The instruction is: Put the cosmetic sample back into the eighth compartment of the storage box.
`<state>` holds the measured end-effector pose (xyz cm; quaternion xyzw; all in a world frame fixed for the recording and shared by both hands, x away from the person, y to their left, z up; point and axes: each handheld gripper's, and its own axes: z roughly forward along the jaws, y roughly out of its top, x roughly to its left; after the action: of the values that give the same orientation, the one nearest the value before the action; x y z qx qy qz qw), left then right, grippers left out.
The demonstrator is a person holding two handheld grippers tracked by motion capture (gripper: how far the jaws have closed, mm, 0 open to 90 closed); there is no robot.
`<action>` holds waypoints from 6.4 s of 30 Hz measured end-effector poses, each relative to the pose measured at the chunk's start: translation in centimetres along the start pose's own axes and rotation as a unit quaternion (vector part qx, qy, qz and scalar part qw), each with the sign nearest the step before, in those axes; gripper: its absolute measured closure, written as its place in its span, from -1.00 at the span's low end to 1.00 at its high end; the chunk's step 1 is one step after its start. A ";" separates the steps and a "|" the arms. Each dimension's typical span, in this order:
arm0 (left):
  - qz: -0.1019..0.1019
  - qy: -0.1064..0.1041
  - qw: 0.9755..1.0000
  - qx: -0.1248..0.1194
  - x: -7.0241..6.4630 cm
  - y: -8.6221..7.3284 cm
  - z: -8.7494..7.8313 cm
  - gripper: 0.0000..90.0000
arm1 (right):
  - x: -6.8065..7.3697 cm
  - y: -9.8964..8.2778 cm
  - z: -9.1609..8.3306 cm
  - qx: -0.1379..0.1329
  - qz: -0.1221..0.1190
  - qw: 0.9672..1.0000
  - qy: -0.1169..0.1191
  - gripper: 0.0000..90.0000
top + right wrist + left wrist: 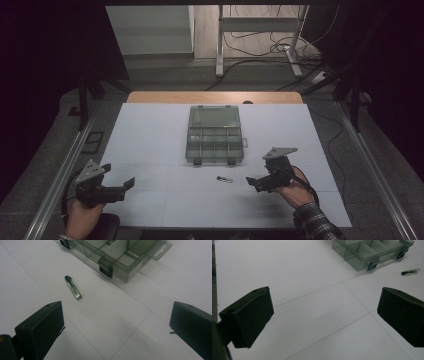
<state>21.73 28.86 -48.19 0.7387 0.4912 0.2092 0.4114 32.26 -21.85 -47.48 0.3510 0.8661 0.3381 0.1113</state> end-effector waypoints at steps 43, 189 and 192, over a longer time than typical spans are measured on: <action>0.000 -0.004 1.000 -0.001 0.1 0.0 0.0 -0.98 | 3.4 4.6 6.5 0.120 -0.081 0.987 0.075 0.42; 0.000 -0.008 1.000 0.012 0.1 0.2 0.4 -0.96 | -2.0 8.9 6.6 0.028 -0.028 0.999 0.008 0.79; 0.000 -0.008 1.000 0.012 0.1 0.2 0.4 -0.96 | -2.1 8.8 6.9 0.033 -0.030 0.999 0.004 0.79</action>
<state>22.16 28.79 -48.28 0.7453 0.4901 0.1970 0.4068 41.40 -15.14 -46.86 0.3265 0.8875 0.3074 0.1061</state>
